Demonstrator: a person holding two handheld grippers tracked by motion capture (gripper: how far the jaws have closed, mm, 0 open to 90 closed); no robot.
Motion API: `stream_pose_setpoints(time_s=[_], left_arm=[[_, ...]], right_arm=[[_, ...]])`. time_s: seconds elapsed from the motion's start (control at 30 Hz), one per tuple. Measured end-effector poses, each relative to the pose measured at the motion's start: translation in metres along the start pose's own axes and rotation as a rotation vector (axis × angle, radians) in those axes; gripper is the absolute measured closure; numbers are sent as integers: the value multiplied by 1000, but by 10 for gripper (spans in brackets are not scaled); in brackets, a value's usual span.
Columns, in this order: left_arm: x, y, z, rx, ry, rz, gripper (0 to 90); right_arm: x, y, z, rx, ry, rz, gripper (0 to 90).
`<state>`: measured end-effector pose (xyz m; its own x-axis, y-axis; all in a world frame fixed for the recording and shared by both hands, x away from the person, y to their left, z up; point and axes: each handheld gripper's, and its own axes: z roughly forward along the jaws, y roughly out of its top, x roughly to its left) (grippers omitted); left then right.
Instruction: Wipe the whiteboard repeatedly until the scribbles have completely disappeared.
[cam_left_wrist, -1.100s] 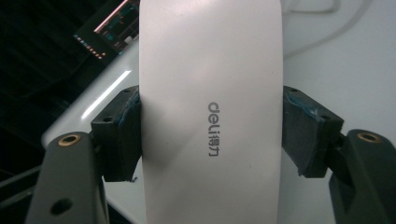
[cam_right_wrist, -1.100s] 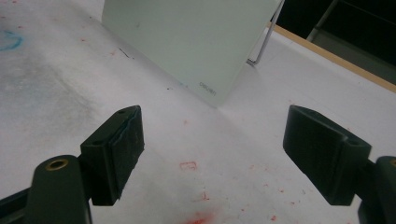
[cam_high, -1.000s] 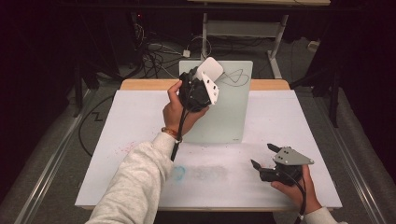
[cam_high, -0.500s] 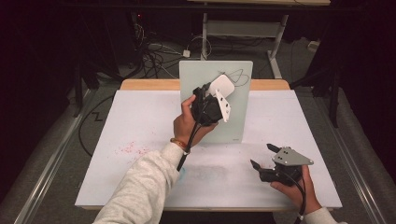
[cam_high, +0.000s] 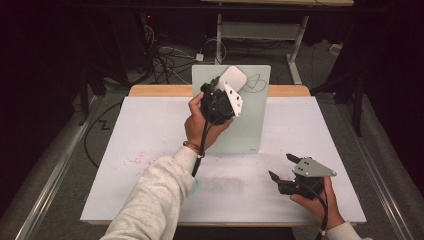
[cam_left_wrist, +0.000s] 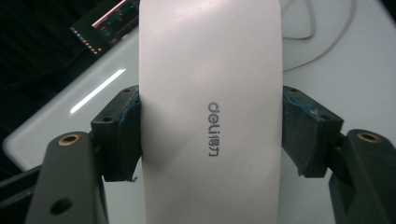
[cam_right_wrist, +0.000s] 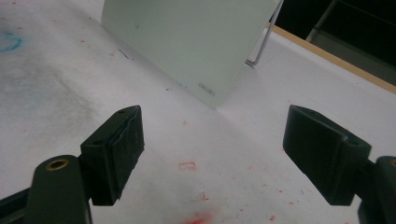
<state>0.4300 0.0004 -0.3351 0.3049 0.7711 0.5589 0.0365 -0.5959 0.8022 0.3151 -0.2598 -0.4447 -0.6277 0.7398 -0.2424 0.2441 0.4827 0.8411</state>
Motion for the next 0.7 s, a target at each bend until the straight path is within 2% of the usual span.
stream_pose_setpoints(time_s=[0.03,0.1,0.27,0.4,0.57,0.7], left_arm=[[-10,2,1,3,-14,16,292],[-22,4,3,4,-29,40,292],[-51,5,6,4,-69,73,292],[-67,6,8,7,-85,105,292],[-65,7,8,2,-103,115,291],[-42,8,6,-6,-65,79,292]], right_arm=[[0,0,0,1,0,-3,210],[1,0,1,4,5,-5,210],[0,0,0,2,1,-2,210],[0,-1,0,3,3,-1,210],[0,-1,0,2,4,-7,210],[0,-1,0,3,5,-4,210]])
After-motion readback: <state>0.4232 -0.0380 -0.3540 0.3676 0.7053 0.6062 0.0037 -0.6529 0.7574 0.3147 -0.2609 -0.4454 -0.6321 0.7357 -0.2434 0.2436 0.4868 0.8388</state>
